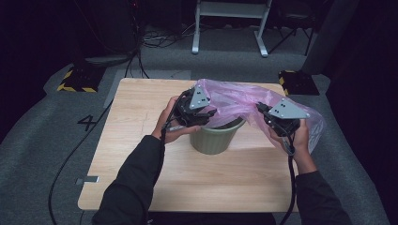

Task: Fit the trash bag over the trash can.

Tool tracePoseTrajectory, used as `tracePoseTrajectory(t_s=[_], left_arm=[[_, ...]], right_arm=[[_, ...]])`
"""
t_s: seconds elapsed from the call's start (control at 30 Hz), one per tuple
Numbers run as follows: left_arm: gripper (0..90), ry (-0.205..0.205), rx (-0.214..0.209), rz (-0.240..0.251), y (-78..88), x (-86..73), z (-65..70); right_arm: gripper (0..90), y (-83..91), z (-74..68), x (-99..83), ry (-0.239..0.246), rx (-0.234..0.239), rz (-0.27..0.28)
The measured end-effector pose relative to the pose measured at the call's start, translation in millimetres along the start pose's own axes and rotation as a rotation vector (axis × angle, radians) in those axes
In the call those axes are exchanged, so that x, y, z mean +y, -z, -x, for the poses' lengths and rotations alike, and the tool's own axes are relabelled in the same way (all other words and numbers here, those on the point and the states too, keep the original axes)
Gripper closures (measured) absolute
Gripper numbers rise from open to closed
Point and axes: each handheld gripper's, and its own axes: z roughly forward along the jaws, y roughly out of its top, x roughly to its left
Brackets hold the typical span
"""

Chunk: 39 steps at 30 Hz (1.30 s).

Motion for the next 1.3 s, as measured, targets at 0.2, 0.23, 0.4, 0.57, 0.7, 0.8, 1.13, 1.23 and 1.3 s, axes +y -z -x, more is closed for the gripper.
tracePoseTrajectory(t_s=[0.2,0.23,0.4,0.57,0.7,0.8,1.13,1.23,1.3], left_arm=[[73.7,-0.008,-0.040,-0.070,-14.6,-2.2,-2.5],[74.0,-0.006,-0.043,-0.071,-15.1,-2.1,-2.8],[58.2,-0.004,-0.033,-0.093,-15.7,-0.6,-2.4],[35.4,0.022,-0.040,-0.001,-6.8,3.5,1.4],[31.0,-0.010,-0.056,0.022,-6.0,8.3,10.0],[32.8,-0.030,-0.065,0.001,-10.7,10.6,14.4],[87.9,-0.094,-0.038,-0.058,-20.9,9.2,16.9],[89.8,-0.099,-0.050,-0.064,-23.7,7.7,15.5],[89.9,-0.094,-0.049,-0.069,-25.2,7.0,14.1]], right_arm=[[89.7,4.2,-2.8,2.8,0.034,0.068,0.026],[89.8,4.2,-4.0,3.9,0.047,0.072,0.019],[89.6,2.4,-11.0,13.6,0.099,0.094,-0.004],[89.3,-2.5,-13.9,18.5,0.114,0.111,-0.036],[88.4,-6.5,-16.7,20.2,0.112,0.124,-0.049],[85.8,-7.1,-19.8,22.4,0.117,0.141,-0.048],[77.2,-1.7,-21.4,22.8,0.100,0.190,-0.039],[72.2,-0.4,-20.3,21.0,0.086,0.195,-0.037],[65.9,0.6,-19.5,20.1,0.079,0.197,-0.032]])
